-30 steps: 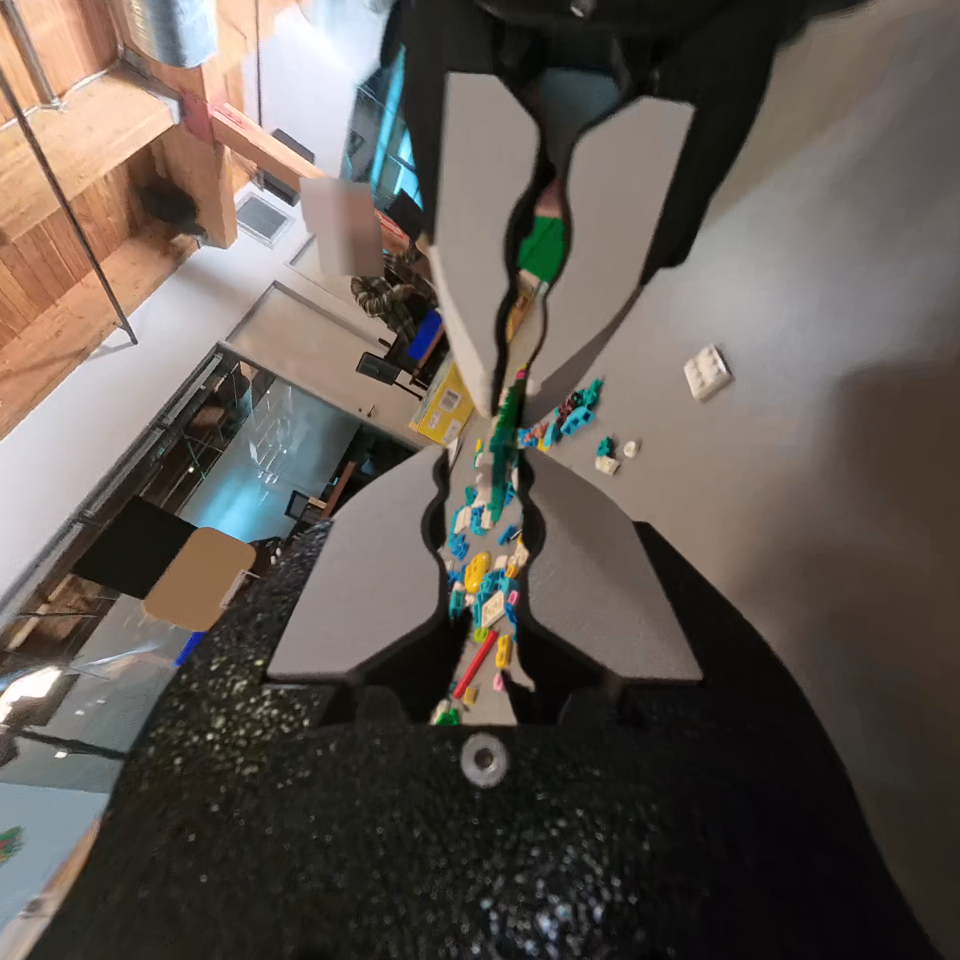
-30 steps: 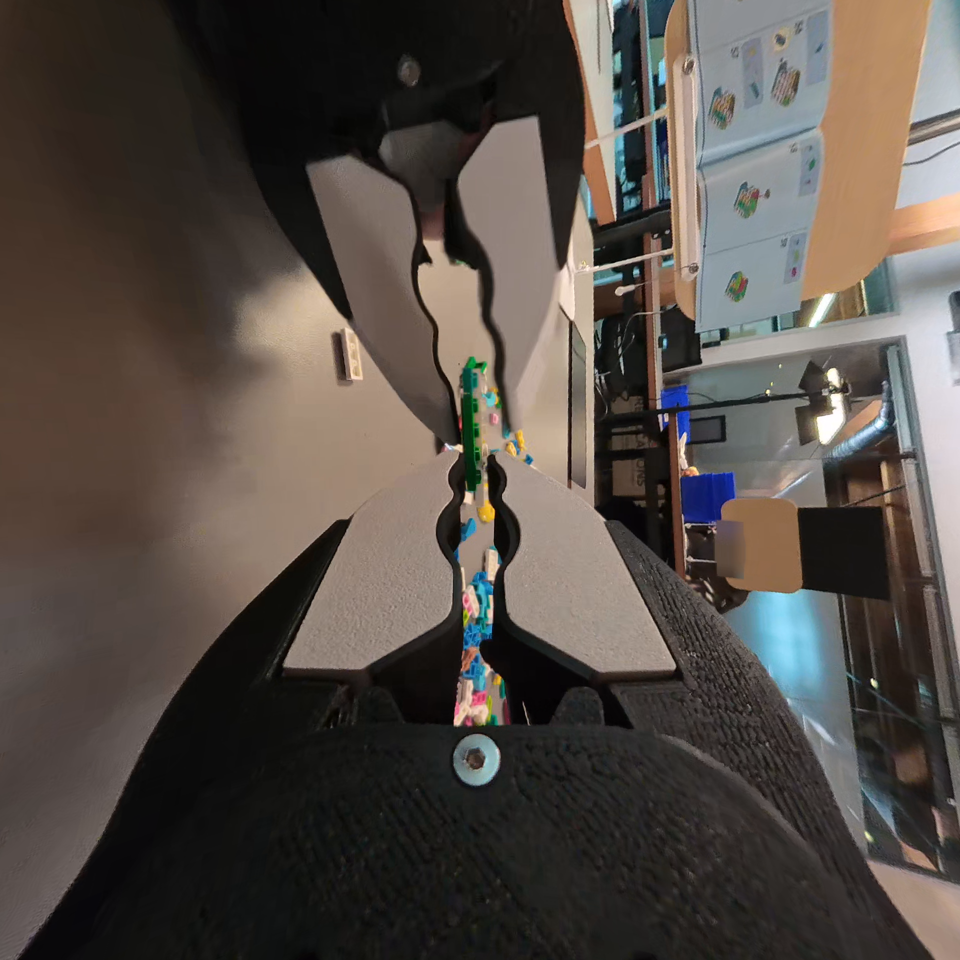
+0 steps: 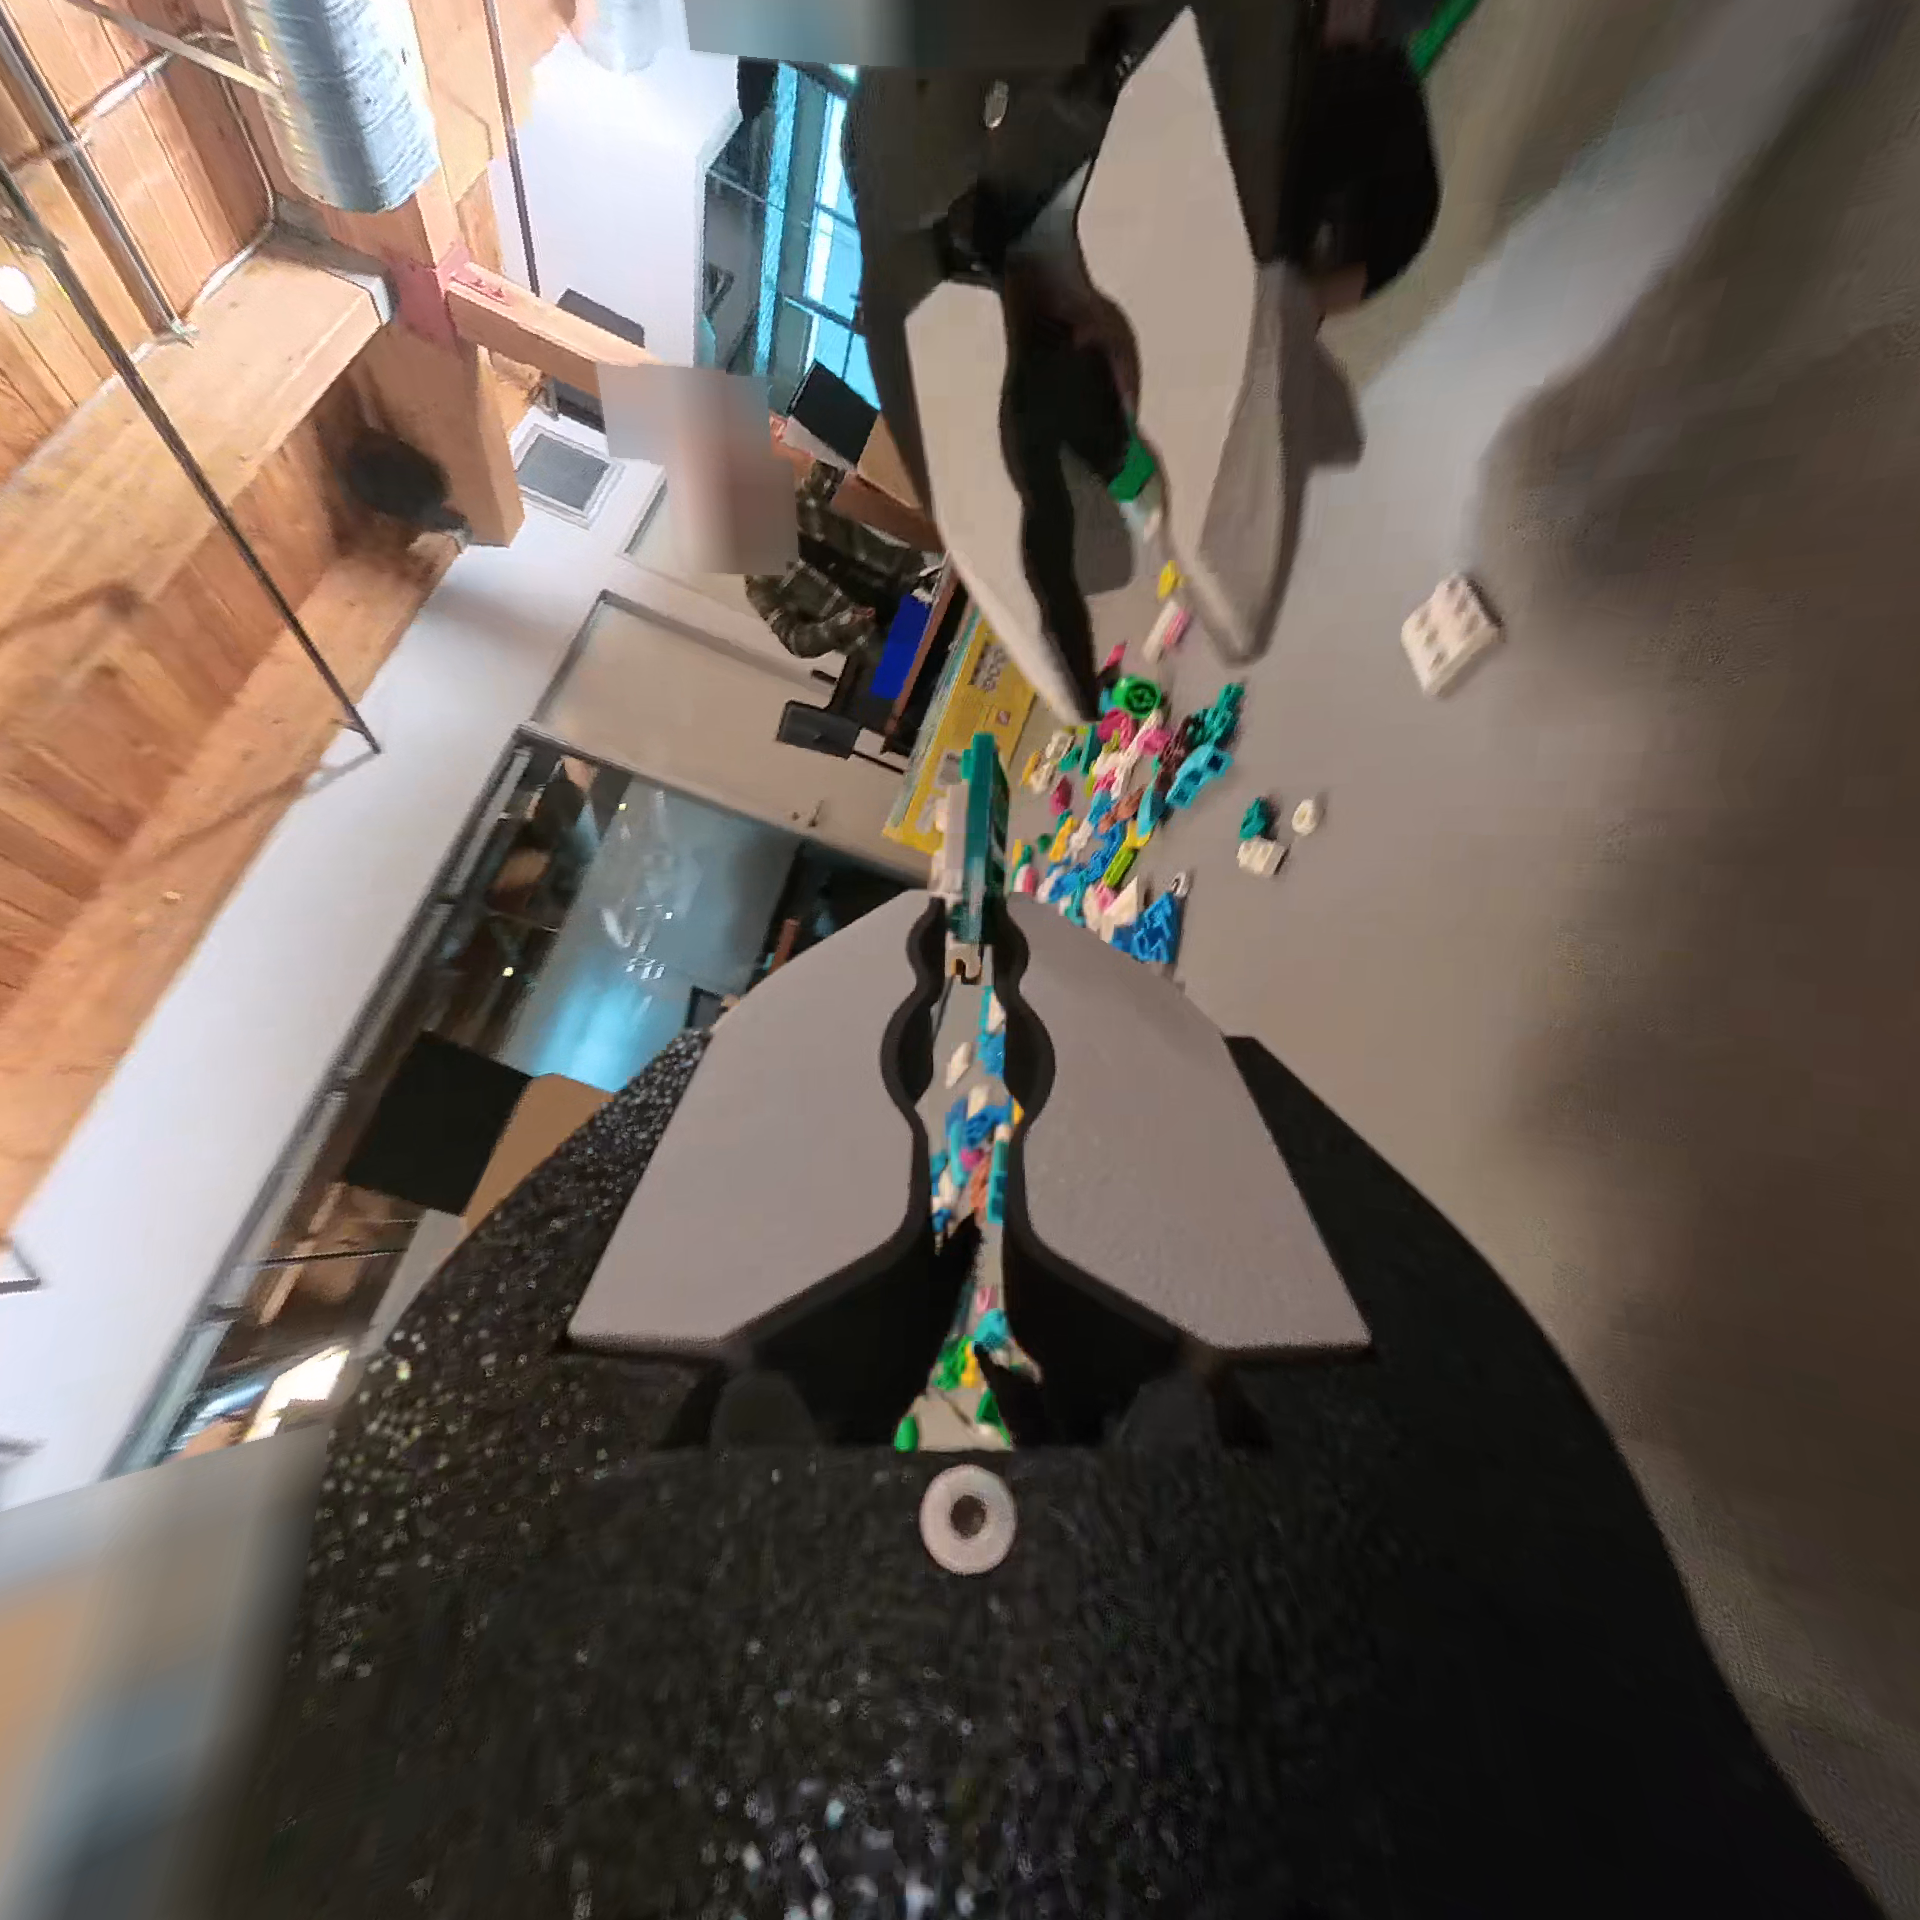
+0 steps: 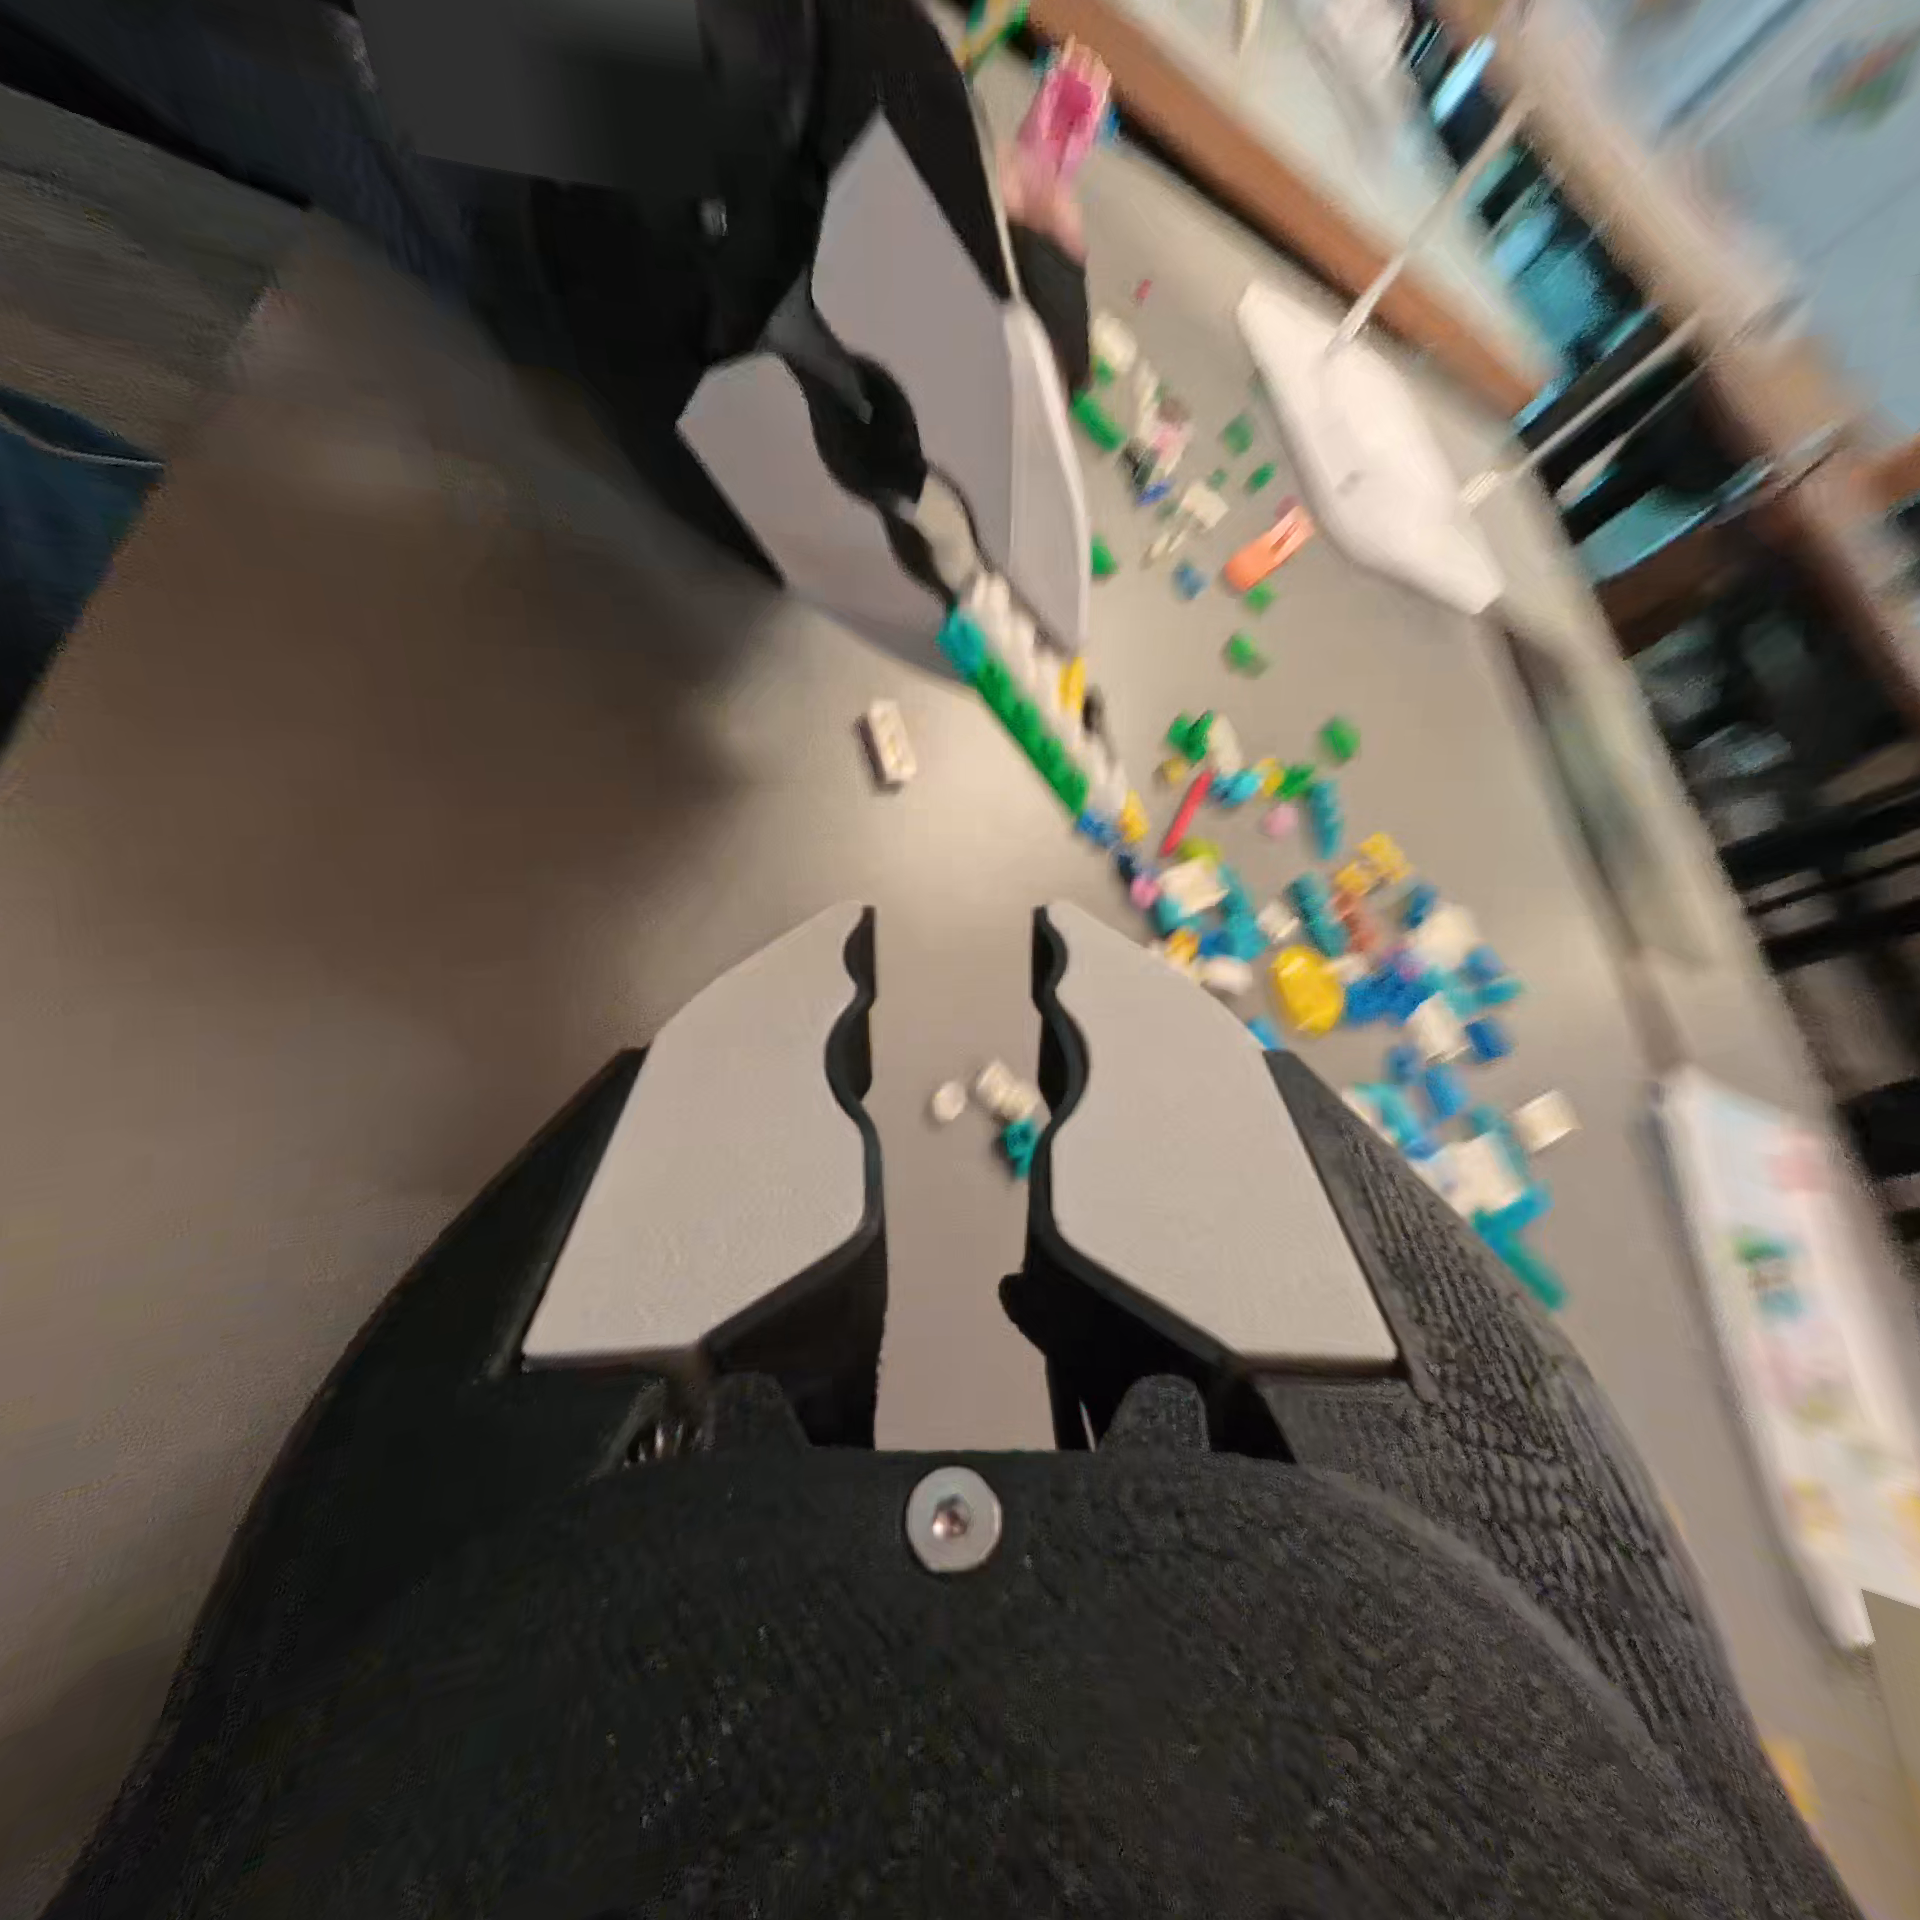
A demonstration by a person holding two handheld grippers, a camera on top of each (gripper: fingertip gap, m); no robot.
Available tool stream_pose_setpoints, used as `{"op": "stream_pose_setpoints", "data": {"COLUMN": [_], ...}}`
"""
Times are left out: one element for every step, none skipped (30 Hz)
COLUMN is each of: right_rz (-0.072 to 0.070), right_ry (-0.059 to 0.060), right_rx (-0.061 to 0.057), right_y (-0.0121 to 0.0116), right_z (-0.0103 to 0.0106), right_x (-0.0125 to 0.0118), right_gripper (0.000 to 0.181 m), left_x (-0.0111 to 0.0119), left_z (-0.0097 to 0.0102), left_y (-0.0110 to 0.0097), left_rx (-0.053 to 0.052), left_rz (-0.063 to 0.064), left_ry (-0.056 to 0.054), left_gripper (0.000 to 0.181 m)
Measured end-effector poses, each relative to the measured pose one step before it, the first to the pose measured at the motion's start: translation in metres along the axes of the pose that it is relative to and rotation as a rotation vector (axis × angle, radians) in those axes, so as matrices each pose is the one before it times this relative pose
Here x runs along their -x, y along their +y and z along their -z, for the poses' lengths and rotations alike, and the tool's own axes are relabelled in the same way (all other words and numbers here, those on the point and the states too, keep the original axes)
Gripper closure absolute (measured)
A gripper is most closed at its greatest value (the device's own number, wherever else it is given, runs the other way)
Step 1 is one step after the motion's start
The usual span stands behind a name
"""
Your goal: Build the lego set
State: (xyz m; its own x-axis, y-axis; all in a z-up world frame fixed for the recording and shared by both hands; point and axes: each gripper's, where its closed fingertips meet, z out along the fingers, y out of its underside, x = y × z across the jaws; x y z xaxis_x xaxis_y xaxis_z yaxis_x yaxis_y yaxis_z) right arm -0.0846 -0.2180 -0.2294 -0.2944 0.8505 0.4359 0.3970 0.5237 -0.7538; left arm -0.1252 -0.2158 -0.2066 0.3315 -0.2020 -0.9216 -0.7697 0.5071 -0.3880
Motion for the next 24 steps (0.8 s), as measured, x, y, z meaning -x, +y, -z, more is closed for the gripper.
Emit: {"op": "stream_pose_setpoints", "data": {"right_rz": [-0.0678, -0.0535, -0.0398, -0.0293, -0.0222, -0.0154, -0.0103, -0.0080, -0.0054, -0.0024, 0.0021, 0.0049, 0.0044, 0.0017, -0.0008, -0.0013, -0.0001, 0.0028, 0.0046, 0.0038, 0.0016, -0.0007, 0.0004, 0.0072], "right_ry": [-0.0566, -0.0521, -0.0418, -0.0365, -0.0322, -0.0240, -0.0166, -0.0087, -0.0062, -0.0046, -0.0003, 0.0022, 0.0020, 0.0021, 0.0009, -0.0003, 0.0014, 0.0049, 0.0083, 0.0099, 0.0091, 0.0131, 0.0306, 0.0495], "right_rx": [0.0409, 0.0404, 0.0368, 0.0327, 0.0299, 0.0222, 0.0151, 0.0123, 0.0110, 0.0086, 0.0054, 0.0031, 0.0021, 0.0039, 0.0071, 0.0079, 0.0063, 0.0036, 0.0020, 0.0024, 0.0025, 0.0033, 0.0044, 0.0061], "right_y": [0.01049, 0.01094, 0.01019, 0.00888, 0.00730, 0.00537, 0.00364, 0.00263, 0.00222, 0.00165, 0.00102, 0.00080, 0.00047, 0.00057, 0.00092, 0.00099, 0.00069, 0.00038, 0.00021, 0.00002, -0.00005, -0.00006, -0.00022, -0.00053], "right_z": [0.00211, 0.00166, 0.00103, 0.00030, -0.00042, -0.00089, -0.00127, -0.00123, -0.00109, -0.00074, -0.00029, 0.00010, 0.00039, 0.00050, 0.00051, 0.00052, 0.00060, 0.00062, 0.00056, 0.00039, 0.00017, -0.00030, -0.00069, -0.00074], "right_x": [0.00428, 0.00428, 0.00362, 0.00365, 0.00337, 0.00244, 0.00143, 0.00023, -0.00012, 0.00002, -0.00036, -0.00009, -0.00002, -0.00011, -0.00006, 0.00001, -0.00019, -0.00047, -0.00091, -0.00109, -0.00112, -0.00172, -0.00425, -0.00651], "right_gripper": [0.149, 0.148, 0.147, 0.147, 0.146, 0.147, 0.147, 0.147, 0.148, 0.150, 0.152, 0.154, 0.156, 0.156, 0.156, 0.157, 0.157, 0.158, 0.160, 0.160, 0.161, 0.161, 0.161, 0.161], "left_x": [0.00029, 0.00023, -0.00035, -0.00071, -0.00119, -0.00152, -0.00164, -0.00147, -0.00122, -0.00042, -0.00011, -0.00003, 0.00023, 0.00043, 0.00049, 0.00022, -0.00016, -0.00021, 0.00002, -0.00022, -0.00037, -0.00014, 0.00034, 0.00061], "left_z": [0.00039, 0.00026, -0.00003, -0.00017, -0.00014, -0.00028, -0.00026, -0.00041, -0.00021, -0.00028, -0.00010, -0.00015, 0.00006, 0.00018, 0.00018, 0.00009, 0.00002, -0.00002, 0.00000, -0.00011, -0.00007, -0.00002, -0.00003, 0.00012], "left_y": [0.00123, -0.00021, -0.00046, -0.00043, -0.00038, -0.00013, -0.00010, -0.00011, -0.00017, -0.00004, 0.00037, 0.00055, 0.00042, 0.00043, 0.00047, 0.00040, 0.00019, 0.00018, -0.00018, 0.00004, 0.00007, 0.00021, 0.00029, 0.00026], "left_rx": [0.0061, -0.0010, -0.0026, -0.0026, -0.0019, 0.0000, 0.0004, 0.0000, -0.0006, -0.0008, 0.0012, 0.0014, -0.0004, 0.0000, 0.0001, 0.0004, 0.0007, 0.0001, -0.0004, -0.0004, 0.0001, 0.0010, 0.0011, 0.0011], "left_rz": [-0.0207, -0.0118, -0.0062, -0.0071, -0.0101, -0.0113, -0.0108, -0.0068, -0.0017, 0.0007, 0.0015, 0.0041, 0.0054, 0.0053, 0.0040, 0.0023, 0.0011, 0.0000, -0.0007, 0.0002, 0.0007, 0.0002, 0.0009, 0.0022], "left_ry": [-0.0052, -0.0029, 0.0016, 0.0034, 0.0045, 0.0061, 0.0067, 0.0067, 0.0061, 0.0022, 0.0014, 0.0022, 0.0005, -0.0011, -0.0016, -0.0004, 0.0017, 0.0012, -0.0001, 0.0010, 0.0026, 0.0004, -0.0018, -0.0032], "left_gripper": [0.174, 0.173, 0.173, 0.174, 0.174, 0.174, 0.174, 0.174, 0.174, 0.174, 0.174, 0.174, 0.174, 0.174, 0.174, 0.174, 0.174, 0.174, 0.174, 0.174, 0.174, 0.174, 0.174, 0.174]}}
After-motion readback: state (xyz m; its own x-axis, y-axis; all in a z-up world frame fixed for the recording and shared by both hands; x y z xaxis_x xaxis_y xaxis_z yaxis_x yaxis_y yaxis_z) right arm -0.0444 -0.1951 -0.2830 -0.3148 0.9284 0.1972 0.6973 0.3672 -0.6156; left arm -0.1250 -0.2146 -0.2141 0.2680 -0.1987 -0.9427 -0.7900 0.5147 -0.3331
